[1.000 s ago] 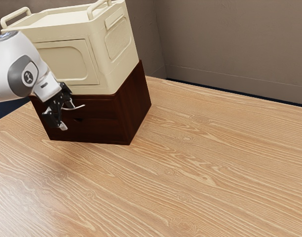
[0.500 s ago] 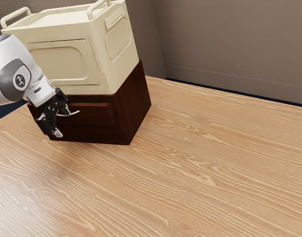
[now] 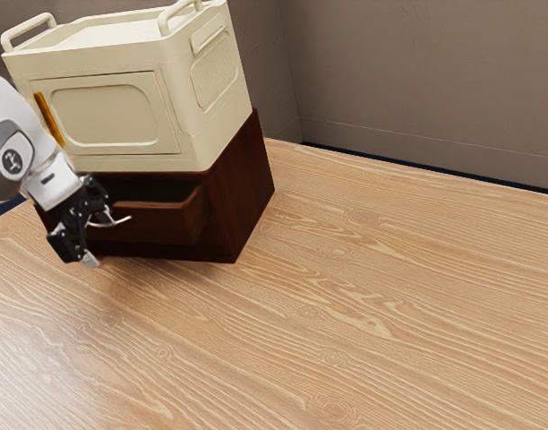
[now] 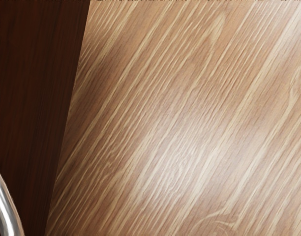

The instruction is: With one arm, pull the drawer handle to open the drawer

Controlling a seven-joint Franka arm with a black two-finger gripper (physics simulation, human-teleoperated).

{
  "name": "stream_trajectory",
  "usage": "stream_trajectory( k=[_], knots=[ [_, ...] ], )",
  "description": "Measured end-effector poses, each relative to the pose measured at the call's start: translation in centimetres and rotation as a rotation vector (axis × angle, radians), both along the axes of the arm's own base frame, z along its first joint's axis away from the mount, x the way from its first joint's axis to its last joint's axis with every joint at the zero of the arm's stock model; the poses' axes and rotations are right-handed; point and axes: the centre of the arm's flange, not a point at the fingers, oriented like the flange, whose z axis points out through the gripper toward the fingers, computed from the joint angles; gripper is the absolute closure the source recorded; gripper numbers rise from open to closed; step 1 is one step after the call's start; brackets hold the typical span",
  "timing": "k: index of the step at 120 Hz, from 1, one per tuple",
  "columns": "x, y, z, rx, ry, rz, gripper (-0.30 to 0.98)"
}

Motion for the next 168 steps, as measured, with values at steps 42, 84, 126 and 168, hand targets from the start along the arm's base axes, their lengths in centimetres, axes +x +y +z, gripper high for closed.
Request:
stream_trajectory(
  k=[42,84,126,168],
  knots=[
    [-3.2,-1.6,0.2,-0.009,-0.004,0.003,0.06],
    [-6.5,-2.5,-0.1,-0.019,-0.003,0.020,0.07],
    [-10.6,-4.7,1.8,-0.003,-0.053,0.020,0.39],
    [-13.2,-8.2,11.7,0.052,-0.186,-0.018,0.07]
  ],
)
